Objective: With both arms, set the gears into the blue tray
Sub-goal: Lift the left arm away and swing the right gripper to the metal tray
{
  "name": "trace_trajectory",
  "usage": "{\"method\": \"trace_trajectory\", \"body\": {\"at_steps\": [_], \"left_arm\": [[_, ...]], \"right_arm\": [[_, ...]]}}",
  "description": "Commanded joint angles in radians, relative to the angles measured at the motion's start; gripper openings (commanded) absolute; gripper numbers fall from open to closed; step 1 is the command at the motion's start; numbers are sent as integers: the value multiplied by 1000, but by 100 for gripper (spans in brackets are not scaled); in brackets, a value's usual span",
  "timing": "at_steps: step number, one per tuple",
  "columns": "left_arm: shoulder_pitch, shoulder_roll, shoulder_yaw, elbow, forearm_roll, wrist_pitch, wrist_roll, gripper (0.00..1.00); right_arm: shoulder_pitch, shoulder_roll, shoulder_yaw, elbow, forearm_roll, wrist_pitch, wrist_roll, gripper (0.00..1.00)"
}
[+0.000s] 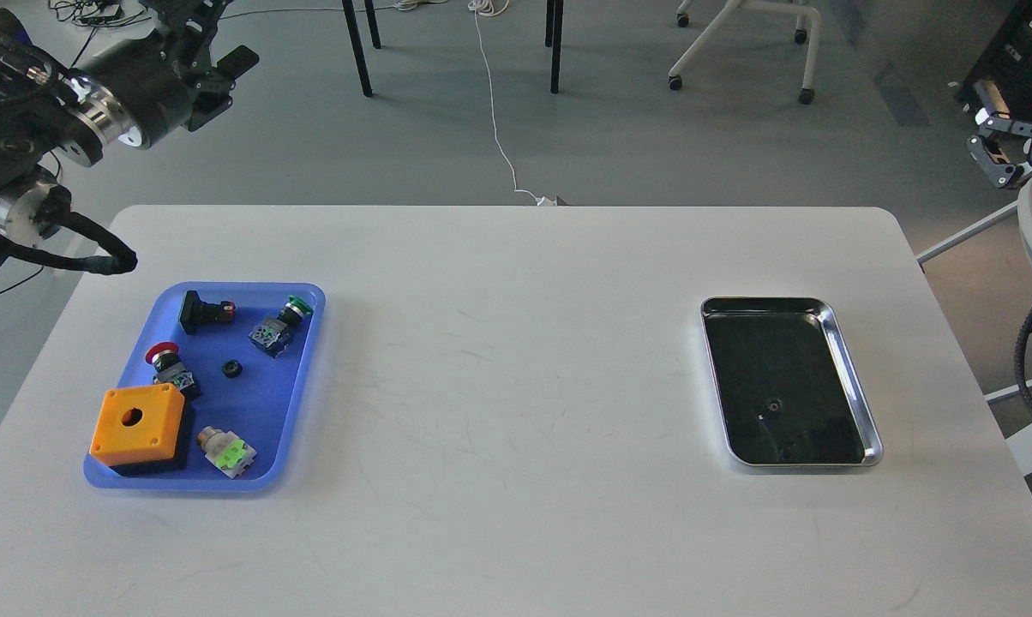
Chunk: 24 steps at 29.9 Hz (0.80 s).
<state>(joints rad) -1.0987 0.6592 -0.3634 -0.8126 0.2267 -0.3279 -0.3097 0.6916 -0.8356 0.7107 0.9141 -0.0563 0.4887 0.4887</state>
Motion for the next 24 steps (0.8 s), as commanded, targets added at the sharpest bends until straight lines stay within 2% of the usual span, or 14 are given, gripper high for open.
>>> {"method": "trace_trajectory", "body": {"at_steps": [1,4,8,13,17,24], "left_arm": [[10,-27,-66,4,-144,-17,20,98],[37,-41,-77,4,-243,-17,21,98],[77,-64,-104,4,-394,-16,21,98],[144,-75,-169,3,-441,-17,21,98],[190,-82,-207,-2,-440,-25,21,98],[247,-87,-238,-7,-437,-63,21,98]], "right_arm": [[29,-42,-26,28,-43,0,0,99],[127,-48,-120,26,-102,0,0,99],[304,-48,-351,28,-137,0,0,99],[517,-40,-658,22,-218,0,0,99],[598,-19,-806,31,-279,0,0,99],[732,42,-1039,63,-566,0,0,99]]}}
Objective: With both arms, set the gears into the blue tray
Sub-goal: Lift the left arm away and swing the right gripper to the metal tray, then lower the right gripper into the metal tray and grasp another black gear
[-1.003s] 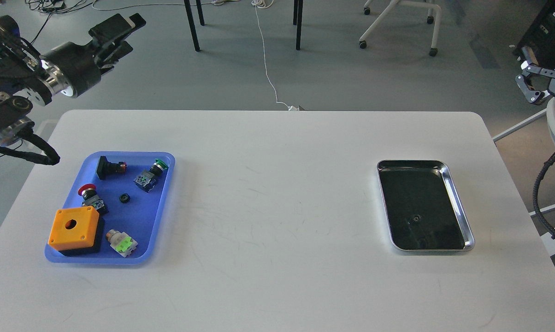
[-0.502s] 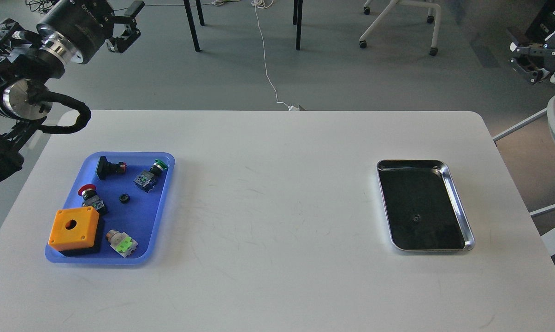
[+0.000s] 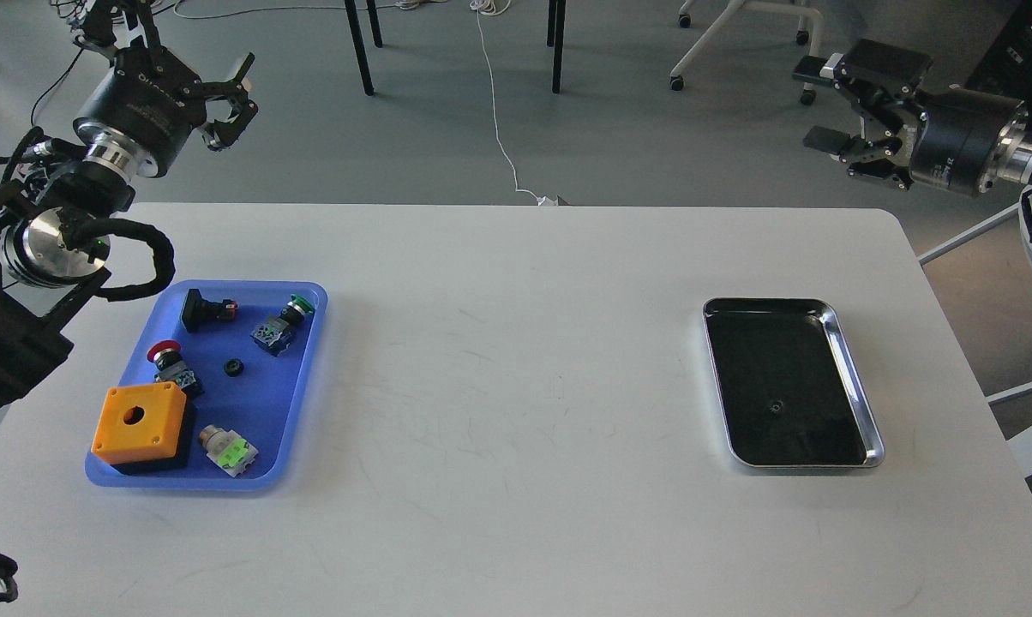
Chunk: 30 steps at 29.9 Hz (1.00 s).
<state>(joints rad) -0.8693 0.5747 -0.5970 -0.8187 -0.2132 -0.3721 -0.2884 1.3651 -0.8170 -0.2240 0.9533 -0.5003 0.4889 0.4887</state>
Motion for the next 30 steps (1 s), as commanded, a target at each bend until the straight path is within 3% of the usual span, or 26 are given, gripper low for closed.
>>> {"method": "trace_trajectory", "body": {"at_steps": [1,12,17,26,30], "left_arm": [[21,-9,-3,0,5,-28,0,98],[13,-27,5,-5,11,-60,14,98],[13,-26,-3,-5,11,-64,14,98],[12,-26,-6,-5,11,-64,14,98],[10,-26,-4,-3,11,-60,12,98]], "right_arm": [[84,41,-151,27,-167,0,0,99],[192,337,-575,19,-511,0,0,99],[186,361,-650,21,-529,0,0,98],[109,352,-706,21,-618,-92,0,93],[83,343,-703,24,-638,-133,0,82]]}}
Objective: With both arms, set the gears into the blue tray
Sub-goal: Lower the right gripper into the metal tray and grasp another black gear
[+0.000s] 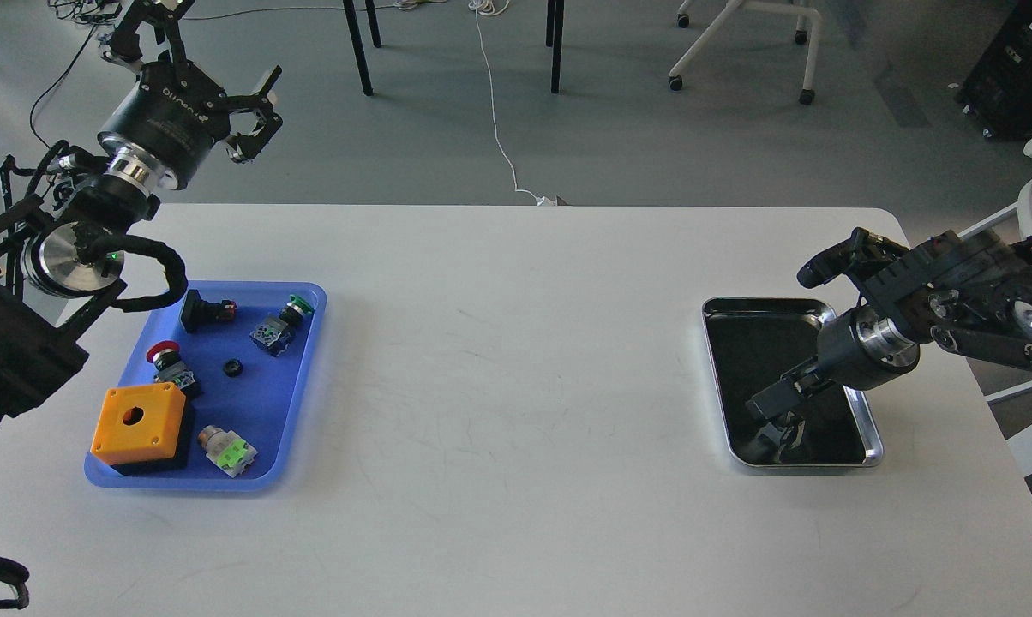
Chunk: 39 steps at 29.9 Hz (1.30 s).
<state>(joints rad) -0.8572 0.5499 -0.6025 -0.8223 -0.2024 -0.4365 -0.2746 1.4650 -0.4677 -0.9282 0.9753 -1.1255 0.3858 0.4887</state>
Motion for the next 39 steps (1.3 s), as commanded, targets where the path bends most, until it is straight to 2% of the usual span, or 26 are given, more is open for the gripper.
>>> {"method": "trace_trajectory", "body": {"at_steps": [1,4,9,23,30,39], "left_arm": [[-2,-1,3,0,1,8,-2,98],[-2,2,4,0,1,5,-3,98],[0,9,6,0,1,1,0,98],[-2,10,6,0,1,-14,3,98],[-2,12,4,2,1,-22,5,98],[-2,21,4,2,1,-24,3,98]], "right_arm": [[-23,-5,2,0,-14,-42,0,80],[-41,-2,2,-7,-14,-74,0,71],[-61,6,8,-18,-13,-136,0,66],[-64,17,8,-23,-14,-136,0,51],[-63,23,0,-26,-16,-133,0,47],[-60,23,-3,-30,-60,-130,0,47]]}}
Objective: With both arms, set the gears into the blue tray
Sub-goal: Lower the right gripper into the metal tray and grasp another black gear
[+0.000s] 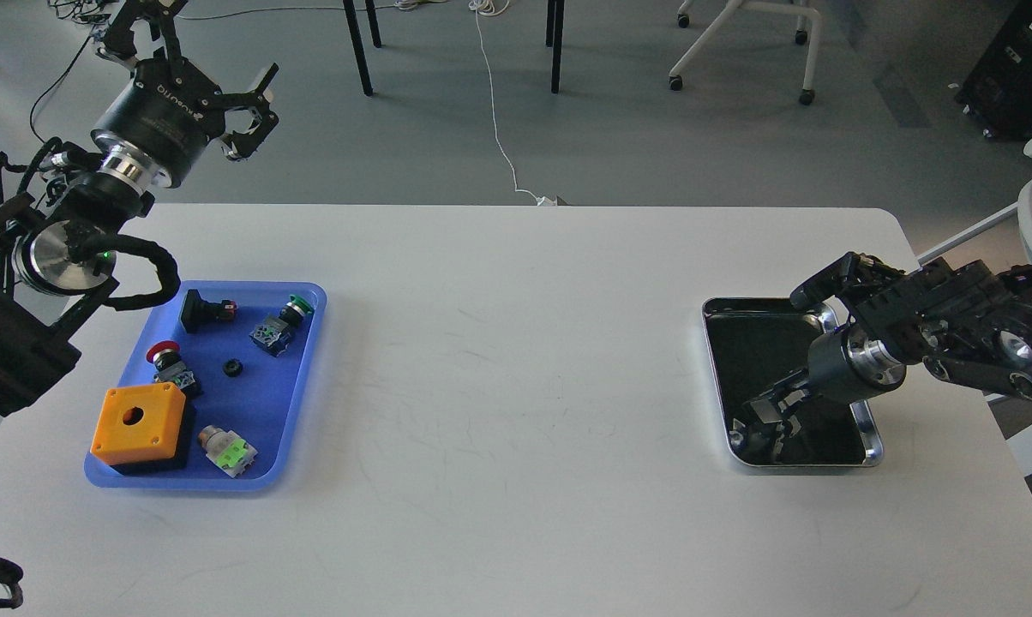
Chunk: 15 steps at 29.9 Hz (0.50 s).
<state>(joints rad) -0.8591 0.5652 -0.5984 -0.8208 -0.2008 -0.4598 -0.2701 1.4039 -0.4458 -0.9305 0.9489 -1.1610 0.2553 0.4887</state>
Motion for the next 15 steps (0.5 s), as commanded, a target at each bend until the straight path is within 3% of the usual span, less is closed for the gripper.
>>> {"method": "trace_trajectory", "body": {"at_steps": [1,15], "left_arm": [[0,7,0,0,0,0,-1,98],[0,12,-1,0,0,1,-1,98]], "right_arm": [[1,1,1,-7,-26,1,0,47],[-3,1,1,-7,-25,1,0,39]]}}
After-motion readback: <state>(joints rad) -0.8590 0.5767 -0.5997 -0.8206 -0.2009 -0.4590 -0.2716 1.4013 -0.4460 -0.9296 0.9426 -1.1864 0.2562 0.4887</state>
